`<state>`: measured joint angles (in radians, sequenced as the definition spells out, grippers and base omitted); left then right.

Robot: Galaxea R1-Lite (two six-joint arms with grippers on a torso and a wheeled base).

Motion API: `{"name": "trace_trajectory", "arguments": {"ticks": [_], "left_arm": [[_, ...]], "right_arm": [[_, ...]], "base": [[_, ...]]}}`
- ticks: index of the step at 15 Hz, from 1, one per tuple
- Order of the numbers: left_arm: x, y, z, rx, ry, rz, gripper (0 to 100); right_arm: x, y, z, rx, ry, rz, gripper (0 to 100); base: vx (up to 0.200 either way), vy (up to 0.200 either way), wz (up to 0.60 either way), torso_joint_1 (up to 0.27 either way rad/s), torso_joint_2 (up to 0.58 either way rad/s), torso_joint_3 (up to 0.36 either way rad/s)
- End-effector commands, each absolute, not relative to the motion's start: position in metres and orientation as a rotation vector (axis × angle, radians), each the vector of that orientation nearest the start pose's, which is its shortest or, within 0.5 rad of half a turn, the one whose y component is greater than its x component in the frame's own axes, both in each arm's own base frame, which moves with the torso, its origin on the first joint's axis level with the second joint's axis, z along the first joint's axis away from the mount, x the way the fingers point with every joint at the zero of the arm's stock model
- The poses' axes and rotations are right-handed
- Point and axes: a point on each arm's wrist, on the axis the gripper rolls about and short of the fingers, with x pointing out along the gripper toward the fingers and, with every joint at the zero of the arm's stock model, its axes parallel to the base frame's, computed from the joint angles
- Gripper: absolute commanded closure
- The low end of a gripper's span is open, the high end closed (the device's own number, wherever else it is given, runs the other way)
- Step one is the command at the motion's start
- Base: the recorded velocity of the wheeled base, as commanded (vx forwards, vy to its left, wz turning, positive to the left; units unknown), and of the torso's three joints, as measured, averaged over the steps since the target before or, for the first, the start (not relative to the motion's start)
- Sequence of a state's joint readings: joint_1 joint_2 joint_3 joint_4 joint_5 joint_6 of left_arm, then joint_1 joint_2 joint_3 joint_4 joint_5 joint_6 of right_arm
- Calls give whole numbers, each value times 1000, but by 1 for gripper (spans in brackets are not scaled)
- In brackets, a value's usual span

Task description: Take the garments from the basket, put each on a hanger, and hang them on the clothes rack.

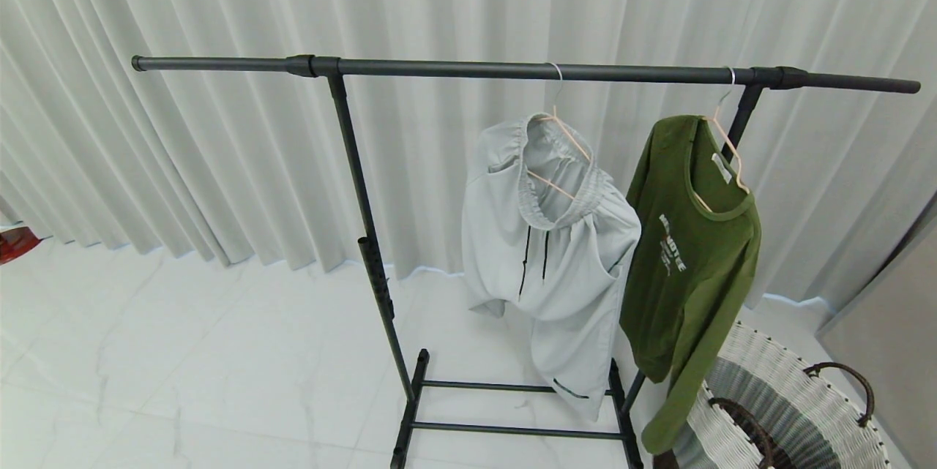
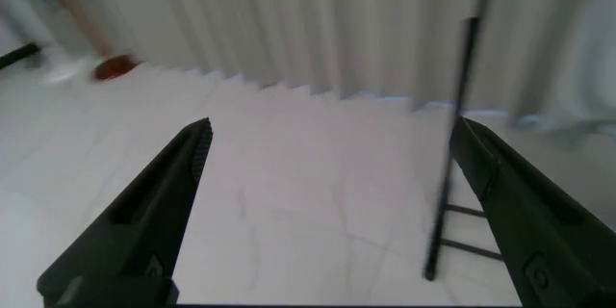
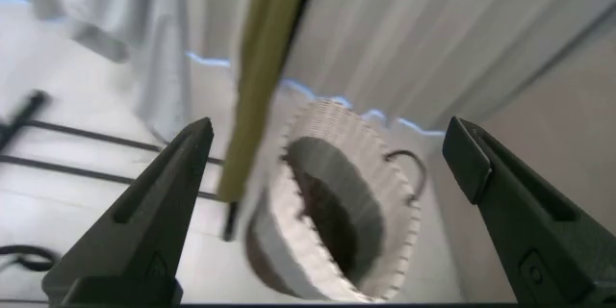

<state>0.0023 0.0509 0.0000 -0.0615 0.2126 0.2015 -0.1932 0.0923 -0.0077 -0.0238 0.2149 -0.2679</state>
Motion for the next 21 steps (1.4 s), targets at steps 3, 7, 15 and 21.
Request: {"name": "trace_trajectory", "arguments": {"ticks": [3, 7, 15, 21], "left_arm": [[-22, 2, 82, 160, -45, 91, 0], [-23, -2, 74, 125, 9, -94, 0], [-23, -2, 74, 98, 9, -94, 0], [-23, -2, 74, 98, 9, -93, 0]], "right_arm": [[-15, 10, 82, -163, 73, 121, 0], [-15, 10, 82, -57, 73, 109, 0], [-16, 5, 81, -36, 66, 273, 0], [-23, 4, 79, -42, -28, 167, 0]], "base": [[0, 0, 0, 0, 0, 0], [0, 0, 0, 0, 0, 0], [0, 0, 0, 0, 0, 0], [0, 0, 0, 0, 0, 0]]}}
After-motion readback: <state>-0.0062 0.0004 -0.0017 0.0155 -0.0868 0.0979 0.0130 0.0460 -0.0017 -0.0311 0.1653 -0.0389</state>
